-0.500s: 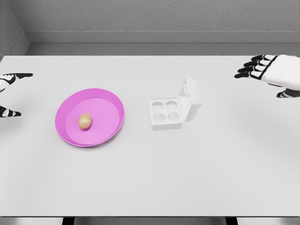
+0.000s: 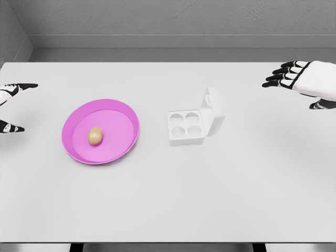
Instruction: Pack egg into the box and close the box lid
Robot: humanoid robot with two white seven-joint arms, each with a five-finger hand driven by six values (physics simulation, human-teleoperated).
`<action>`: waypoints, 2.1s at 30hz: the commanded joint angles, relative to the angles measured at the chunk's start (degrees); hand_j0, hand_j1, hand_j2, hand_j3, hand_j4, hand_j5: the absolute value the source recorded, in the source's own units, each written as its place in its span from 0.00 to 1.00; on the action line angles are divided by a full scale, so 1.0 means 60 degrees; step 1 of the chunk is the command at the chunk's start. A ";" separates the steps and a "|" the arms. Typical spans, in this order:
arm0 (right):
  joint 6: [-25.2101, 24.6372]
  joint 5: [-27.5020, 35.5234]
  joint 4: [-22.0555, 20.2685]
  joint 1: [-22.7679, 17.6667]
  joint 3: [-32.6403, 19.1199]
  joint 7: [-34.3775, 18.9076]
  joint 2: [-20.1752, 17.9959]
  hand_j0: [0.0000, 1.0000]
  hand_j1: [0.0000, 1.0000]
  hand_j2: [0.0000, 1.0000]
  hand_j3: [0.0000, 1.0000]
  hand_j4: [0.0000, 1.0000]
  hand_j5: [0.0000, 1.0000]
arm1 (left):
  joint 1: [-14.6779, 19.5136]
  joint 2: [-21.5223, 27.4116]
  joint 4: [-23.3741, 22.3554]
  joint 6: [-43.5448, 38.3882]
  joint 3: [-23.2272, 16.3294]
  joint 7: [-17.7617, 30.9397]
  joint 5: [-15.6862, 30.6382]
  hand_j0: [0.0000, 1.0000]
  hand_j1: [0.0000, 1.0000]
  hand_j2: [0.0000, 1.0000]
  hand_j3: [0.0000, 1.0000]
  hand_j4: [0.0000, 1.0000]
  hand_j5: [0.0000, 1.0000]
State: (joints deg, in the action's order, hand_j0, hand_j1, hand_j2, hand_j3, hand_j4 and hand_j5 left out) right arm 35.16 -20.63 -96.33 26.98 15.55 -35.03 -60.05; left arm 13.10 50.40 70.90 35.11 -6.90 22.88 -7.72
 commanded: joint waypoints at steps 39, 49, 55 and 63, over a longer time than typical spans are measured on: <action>-0.0026 -0.0311 -0.0103 0.0264 0.1451 0.0005 0.0399 1.00 1.00 1.00 1.00 1.00 1.00 | 0.6445 0.0169 0.1601 -0.0019 -0.7770 0.2021 -0.1759 1.00 1.00 1.00 1.00 1.00 1.00; -0.0026 -0.1190 0.0278 0.0395 0.1524 0.0005 0.1409 1.00 1.00 1.00 1.00 1.00 1.00 | 0.6021 -0.0036 0.1586 -0.0019 -0.7785 0.2021 -0.2170 0.96 0.96 0.96 0.96 0.96 0.96; -0.0026 -0.1190 0.1289 0.0762 0.1641 0.0005 0.1614 1.00 1.00 1.00 1.00 1.00 1.00 | 0.5933 -0.0270 0.1527 -0.0019 -0.7785 0.2021 -0.2301 0.95 0.95 0.95 0.95 0.95 0.95; -0.0026 -0.1204 0.1274 0.0806 0.2007 0.0005 0.1658 1.00 1.00 1.00 1.00 1.00 1.00 | 0.5684 -0.0285 0.1513 -0.0019 -0.7697 0.2021 -0.2375 0.91 0.91 0.91 0.91 0.91 0.91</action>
State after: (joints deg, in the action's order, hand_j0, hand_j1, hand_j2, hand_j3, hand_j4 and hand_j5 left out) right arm 35.15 -28.10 -88.75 31.90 27.29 -35.03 -50.15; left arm 47.20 48.68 80.00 35.14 -53.35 35.02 -22.18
